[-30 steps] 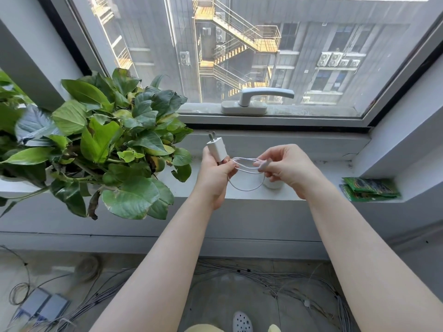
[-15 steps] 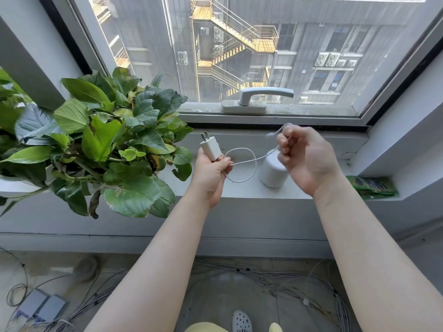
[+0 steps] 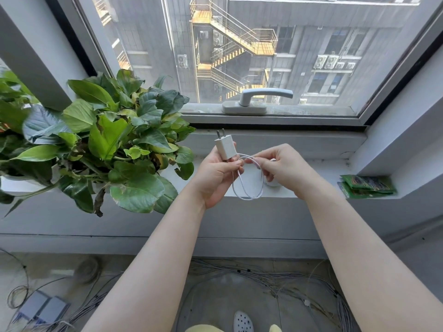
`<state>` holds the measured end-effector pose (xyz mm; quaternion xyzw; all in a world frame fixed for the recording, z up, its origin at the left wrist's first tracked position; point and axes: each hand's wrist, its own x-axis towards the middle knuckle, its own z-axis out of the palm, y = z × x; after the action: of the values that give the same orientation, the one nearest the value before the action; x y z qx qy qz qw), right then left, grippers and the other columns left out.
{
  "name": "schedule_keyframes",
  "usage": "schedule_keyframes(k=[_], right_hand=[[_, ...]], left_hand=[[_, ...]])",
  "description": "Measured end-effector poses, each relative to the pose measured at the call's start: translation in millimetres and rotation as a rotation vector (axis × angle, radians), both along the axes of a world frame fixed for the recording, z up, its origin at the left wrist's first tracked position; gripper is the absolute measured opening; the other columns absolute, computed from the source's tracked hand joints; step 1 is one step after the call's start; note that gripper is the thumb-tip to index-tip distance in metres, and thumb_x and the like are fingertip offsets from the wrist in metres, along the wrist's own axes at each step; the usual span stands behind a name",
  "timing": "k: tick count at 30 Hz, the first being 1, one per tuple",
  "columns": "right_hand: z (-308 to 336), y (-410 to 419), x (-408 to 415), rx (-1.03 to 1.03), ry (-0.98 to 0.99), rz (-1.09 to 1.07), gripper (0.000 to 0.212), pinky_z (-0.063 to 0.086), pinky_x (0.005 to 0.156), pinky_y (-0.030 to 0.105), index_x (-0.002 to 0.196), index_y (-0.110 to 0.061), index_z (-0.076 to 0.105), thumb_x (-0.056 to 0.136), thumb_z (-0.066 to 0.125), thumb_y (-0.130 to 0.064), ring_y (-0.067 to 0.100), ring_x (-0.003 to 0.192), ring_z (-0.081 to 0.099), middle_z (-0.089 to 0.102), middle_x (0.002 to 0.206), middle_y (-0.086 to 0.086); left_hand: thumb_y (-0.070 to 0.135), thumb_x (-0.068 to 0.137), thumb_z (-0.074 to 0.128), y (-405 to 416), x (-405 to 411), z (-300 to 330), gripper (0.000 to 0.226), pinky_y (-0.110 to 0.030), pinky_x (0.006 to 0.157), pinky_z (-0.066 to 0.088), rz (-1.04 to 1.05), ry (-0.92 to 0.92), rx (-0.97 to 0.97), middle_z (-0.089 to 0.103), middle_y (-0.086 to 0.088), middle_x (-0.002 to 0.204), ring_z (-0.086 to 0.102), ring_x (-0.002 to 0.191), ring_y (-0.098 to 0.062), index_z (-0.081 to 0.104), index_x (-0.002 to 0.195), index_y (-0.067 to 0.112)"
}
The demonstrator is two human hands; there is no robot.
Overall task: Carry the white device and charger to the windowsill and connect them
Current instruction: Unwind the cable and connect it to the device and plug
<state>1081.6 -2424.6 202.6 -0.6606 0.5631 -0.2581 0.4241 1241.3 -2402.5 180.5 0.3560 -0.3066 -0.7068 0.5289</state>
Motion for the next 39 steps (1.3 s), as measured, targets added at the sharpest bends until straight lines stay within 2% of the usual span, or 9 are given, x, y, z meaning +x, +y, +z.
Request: schedule_keyframes(k=[5, 12, 16, 18, 22, 29, 32, 34, 39], right_hand=[[-7, 2, 6, 0.08, -0.092, -0.029, 0.032, 0.045, 0.052, 0.014, 0.093, 0.003, 0.073, 0.097, 0.049, -0.018, 0.013, 0.059, 0.053, 0.062, 0.07, 0.006], [-15, 0, 8, 0.027, -0.091, 0.0, 0.015, 0.043, 0.053, 0.015, 0.081, -0.01, 0.075, 0.087, 0.066, -0.02, 0.001, 0.043, 0.048, 0.06, 0.059, 0.0], [-24, -8, 5, -0.021, 0.036, -0.043, 0.013, 0.032, 0.051, 0.018, 0.084, -0.017, 0.078, 0.086, 0.066, -0.023, 0.0, 0.045, 0.044, 0.062, 0.059, -0.01], [-29, -12, 7, -0.021, 0.035, -0.054, 0.014, 0.032, 0.051, 0.014, 0.088, -0.015, 0.078, 0.087, 0.065, -0.021, -0.004, 0.046, 0.046, 0.061, 0.06, -0.009], [-45, -20, 18, -0.044, 0.083, -0.083, 0.019, 0.034, 0.049, 0.007, 0.094, -0.01, 0.076, 0.091, 0.059, -0.016, 0.005, 0.059, 0.047, 0.061, 0.066, -0.003], [-72, -37, 43, -0.038, 0.262, -0.125, 0.027, 0.045, 0.071, 0.034, 0.099, -0.003, 0.071, 0.092, 0.045, -0.005, 0.033, 0.085, 0.059, 0.069, 0.091, 0.017], [-84, -41, 54, -0.024, 0.302, -0.136, 0.023, 0.04, 0.069, 0.038, 0.087, -0.001, 0.064, 0.088, 0.041, -0.001, 0.04, 0.085, 0.053, 0.064, 0.09, 0.018], [-91, -43, 59, -0.011, 0.334, -0.155, 0.022, 0.031, 0.064, 0.032, 0.082, -0.006, 0.057, 0.088, 0.037, -0.001, 0.032, 0.079, 0.043, 0.053, 0.087, 0.012], [-105, -48, 66, -0.09, 0.443, -0.219, 0.032, 0.046, 0.081, 0.041, 0.108, 0.0, 0.055, 0.089, 0.03, 0.005, 0.037, 0.101, 0.054, 0.059, 0.11, 0.018]], left_hand=[[-0.018, 0.087, 0.039, -4, 2, -5, 0.037, -0.024, 0.073, 0.043, 0.011, -0.091, 0.03, 0.042, -0.003, 0.071, 0.064, 0.07, -0.014, 0.045, 0.111, 0.01], [-0.017, 0.088, 0.038, -12, 0, -16, 0.033, -0.023, 0.069, 0.042, 0.044, -0.106, 0.052, 0.042, -0.004, 0.072, 0.05, 0.069, -0.014, 0.045, 0.105, 0.011], [0.003, 0.096, 0.039, -20, 2, -22, 0.011, -0.025, 0.066, 0.041, 0.088, -0.091, 0.134, 0.045, -0.004, 0.074, 0.049, 0.069, -0.016, 0.039, 0.105, 0.009], [0.009, 0.099, 0.037, -24, 1, -27, 0.002, -0.025, 0.066, 0.042, 0.103, -0.163, 0.155, 0.047, -0.005, 0.074, 0.052, 0.07, -0.017, 0.038, 0.099, 0.008], [0.015, 0.1, 0.036, -35, 2, -43, 0.02, -0.021, 0.071, 0.05, 0.105, -0.385, 0.17, 0.064, -0.006, 0.082, 0.063, 0.075, -0.016, 0.051, 0.098, 0.002], [0.008, 0.096, 0.045, -55, 10, -76, 0.023, -0.036, 0.091, 0.048, 0.223, -0.647, 0.281, 0.061, -0.007, 0.086, 0.056, 0.078, -0.018, 0.058, 0.113, 0.0], [0.007, 0.094, 0.047, -60, 16, -83, 0.014, -0.036, 0.087, 0.047, 0.257, -0.686, 0.294, 0.06, -0.009, 0.083, 0.053, 0.081, -0.023, 0.06, 0.1, 0.006], [0.005, 0.094, 0.049, -61, 16, -86, 0.017, -0.029, 0.08, 0.047, 0.307, -0.69, 0.287, 0.06, -0.012, 0.091, 0.054, 0.082, -0.023, 0.059, 0.107, 0.004], [0.014, 0.089, 0.059, -63, 15, -92, 0.032, -0.027, 0.073, 0.041, 0.437, -0.84, 0.321, 0.058, -0.005, 0.098, 0.056, 0.085, -0.02, 0.052, 0.118, 0.002]])
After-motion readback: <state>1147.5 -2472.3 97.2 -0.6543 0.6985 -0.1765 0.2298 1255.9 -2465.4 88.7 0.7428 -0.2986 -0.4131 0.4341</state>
